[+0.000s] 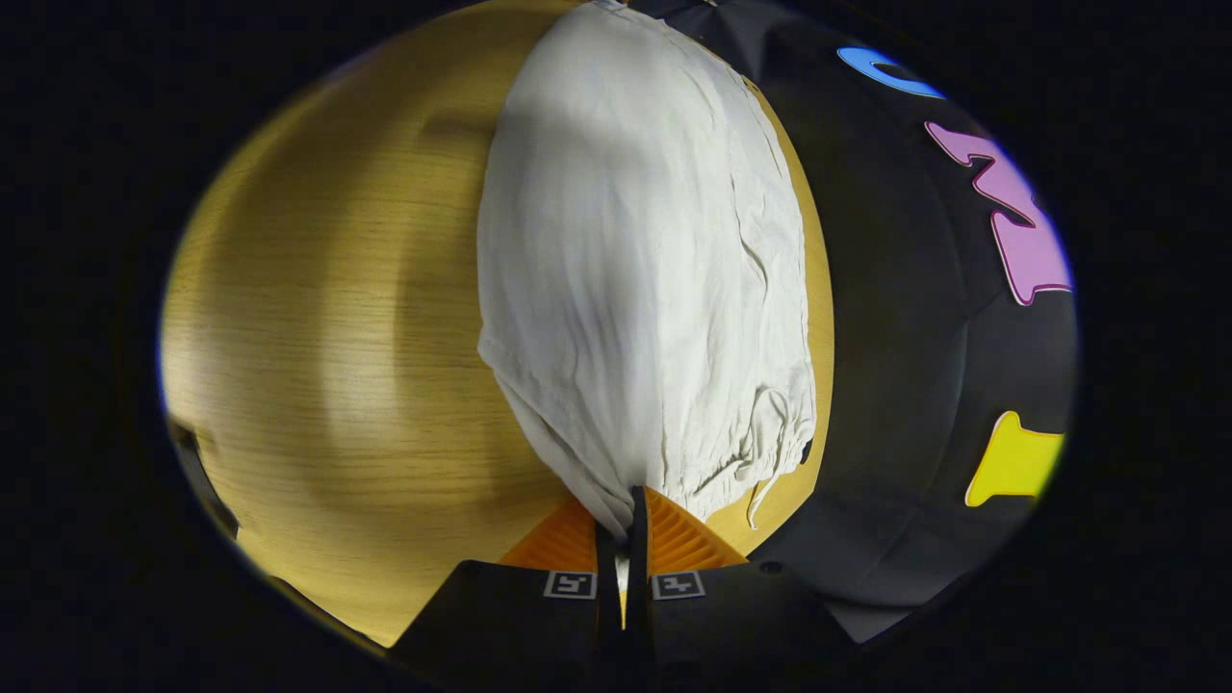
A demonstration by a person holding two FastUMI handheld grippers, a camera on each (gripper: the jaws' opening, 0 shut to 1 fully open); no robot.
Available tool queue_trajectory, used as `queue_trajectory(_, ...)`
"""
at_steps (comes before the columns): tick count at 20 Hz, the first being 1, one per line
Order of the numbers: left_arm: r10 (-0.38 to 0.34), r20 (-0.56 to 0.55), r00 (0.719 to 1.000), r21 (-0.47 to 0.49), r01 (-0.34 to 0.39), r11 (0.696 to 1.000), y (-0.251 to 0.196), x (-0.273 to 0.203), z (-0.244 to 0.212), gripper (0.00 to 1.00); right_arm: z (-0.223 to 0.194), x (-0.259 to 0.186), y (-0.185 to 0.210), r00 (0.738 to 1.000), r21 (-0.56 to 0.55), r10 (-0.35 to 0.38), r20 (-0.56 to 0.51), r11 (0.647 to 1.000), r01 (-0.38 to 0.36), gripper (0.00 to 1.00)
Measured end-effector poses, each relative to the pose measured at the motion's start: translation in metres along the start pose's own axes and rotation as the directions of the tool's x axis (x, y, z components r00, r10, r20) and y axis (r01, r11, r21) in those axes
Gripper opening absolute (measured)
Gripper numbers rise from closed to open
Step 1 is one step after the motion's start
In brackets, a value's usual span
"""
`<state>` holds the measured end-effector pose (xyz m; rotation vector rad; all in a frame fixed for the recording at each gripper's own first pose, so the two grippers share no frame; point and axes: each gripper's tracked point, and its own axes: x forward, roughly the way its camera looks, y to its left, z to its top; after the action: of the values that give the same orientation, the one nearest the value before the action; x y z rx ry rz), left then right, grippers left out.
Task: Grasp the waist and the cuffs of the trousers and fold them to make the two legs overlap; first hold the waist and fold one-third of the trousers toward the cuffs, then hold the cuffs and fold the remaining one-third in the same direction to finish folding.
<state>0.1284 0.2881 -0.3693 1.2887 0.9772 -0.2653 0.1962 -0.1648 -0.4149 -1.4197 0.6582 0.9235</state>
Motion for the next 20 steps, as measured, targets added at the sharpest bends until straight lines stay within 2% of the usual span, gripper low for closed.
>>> queue_trajectory(1, 0.007, -0.007, 1.000, -0.002, -0.007, 1.000, -0.001, 0.001, 0.001, 0.18, 0.000, 0.000, 0.000, 1.000, 0.000, -0.005, -0.003, 1.000, 0.005, 0.06)
queue_trajectory(2, 0.021, -0.016, 1.000, -0.008, -0.021, 1.000, 0.001, 0.001, 0.000, 0.05, 0.001, -0.001, 0.000, 1.000, 0.000, -0.011, -0.007, 1.000, 0.011, 0.06)
queue_trajectory(6, 0.024, -0.044, 0.999, -0.073, -0.027, 0.997, -0.001, -0.001, -0.002, 0.05, -0.001, 0.000, -0.001, 0.999, 0.017, -0.021, -0.032, 1.000, 0.021, 0.06)
queue_trajectory(9, 0.031, -0.039, 0.999, -0.094, -0.035, 0.995, 0.004, -0.006, 0.000, 0.05, -0.002, -0.004, -0.007, 0.997, -0.002, -0.065, -0.044, 0.998, 0.065, 0.06)
queue_trajectory(12, 0.029, -0.023, 0.999, -0.166, -0.032, 0.986, 0.014, -0.012, -0.002, 0.06, -0.001, -0.014, -0.019, 0.992, 0.019, -0.119, -0.049, 0.993, 0.120, 0.06)
queue_trajectory(14, 0.040, -0.013, 0.999, -0.232, -0.042, 0.972, 0.027, -0.017, 0.001, 0.06, 0.002, -0.023, -0.035, 0.985, 0.051, -0.167, -0.048, 0.984, 0.170, 0.06)
queue_trajectory(18, 0.107, 0.005, 0.994, -0.250, -0.102, 0.963, 0.064, -0.035, 0.013, 0.05, 0.009, -0.028, -0.082, 0.966, 0.037, -0.255, -0.030, 0.966, 0.256, 0.06)
queue_trajectory(20, 0.125, 0.012, 0.992, -0.301, -0.116, 0.946, 0.081, -0.038, 0.021, 0.06, 0.009, -0.024, -0.107, 0.956, 0.058, -0.293, -0.025, 0.954, 0.294, 0.06)
